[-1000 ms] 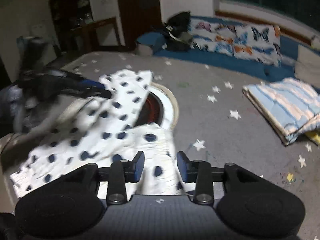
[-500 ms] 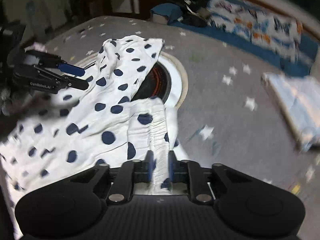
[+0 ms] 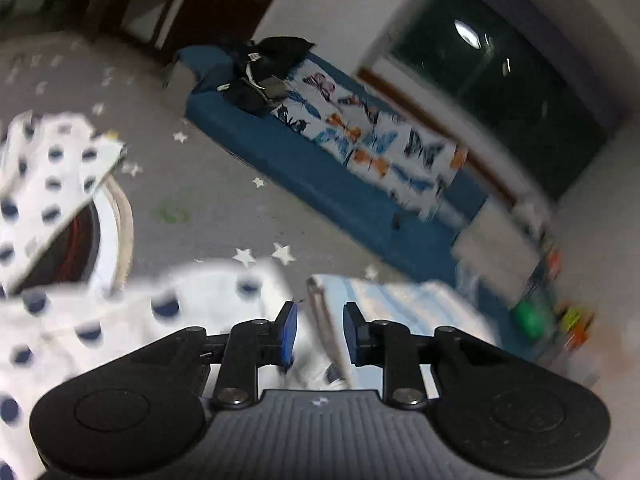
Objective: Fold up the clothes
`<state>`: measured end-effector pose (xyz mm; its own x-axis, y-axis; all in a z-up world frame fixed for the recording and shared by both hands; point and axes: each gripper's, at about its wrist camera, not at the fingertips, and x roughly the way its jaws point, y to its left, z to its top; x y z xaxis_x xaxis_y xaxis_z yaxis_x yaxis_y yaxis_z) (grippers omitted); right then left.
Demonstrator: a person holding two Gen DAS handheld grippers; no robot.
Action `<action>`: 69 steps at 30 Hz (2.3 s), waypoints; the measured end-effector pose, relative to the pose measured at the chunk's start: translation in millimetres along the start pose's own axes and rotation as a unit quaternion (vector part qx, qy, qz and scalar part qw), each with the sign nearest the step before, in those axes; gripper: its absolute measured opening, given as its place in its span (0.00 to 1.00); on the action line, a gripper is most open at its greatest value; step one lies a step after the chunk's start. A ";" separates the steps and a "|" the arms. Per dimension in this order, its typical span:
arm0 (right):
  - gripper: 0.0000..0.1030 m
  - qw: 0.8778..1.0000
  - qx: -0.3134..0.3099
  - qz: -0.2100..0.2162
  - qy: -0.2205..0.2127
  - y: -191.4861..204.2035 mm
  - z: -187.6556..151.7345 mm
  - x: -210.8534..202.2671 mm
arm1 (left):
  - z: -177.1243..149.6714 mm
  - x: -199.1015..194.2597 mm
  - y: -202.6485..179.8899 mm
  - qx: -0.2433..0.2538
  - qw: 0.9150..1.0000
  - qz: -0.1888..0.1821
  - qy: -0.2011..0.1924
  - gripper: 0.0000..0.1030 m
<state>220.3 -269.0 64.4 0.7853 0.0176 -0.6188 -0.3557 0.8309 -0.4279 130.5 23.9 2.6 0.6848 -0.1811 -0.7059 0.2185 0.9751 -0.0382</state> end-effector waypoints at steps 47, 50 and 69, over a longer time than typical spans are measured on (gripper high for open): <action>0.43 0.973 0.173 0.153 0.020 0.7 -9.3 56.7 | 104.8 86.7 26.9 -0.057 0.997 -0.035 -0.040 0.25; 0.44 0.971 0.161 0.173 0.023 8.1 -18.7 29.6 | 74.9 58.8 20.1 -0.024 0.999 -0.021 -0.019 0.25; 0.44 0.970 0.121 0.208 0.036 68.8 -93.6 -62.3 | -71.7 -50.2 -16.6 0.021 0.999 0.028 -0.015 0.13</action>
<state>99.5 -265.0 11.9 0.5584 0.3480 -0.7530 -0.4981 0.8666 0.0311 42.6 26.0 -12.0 0.7166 -0.1308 -0.6852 0.2074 0.9778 0.0303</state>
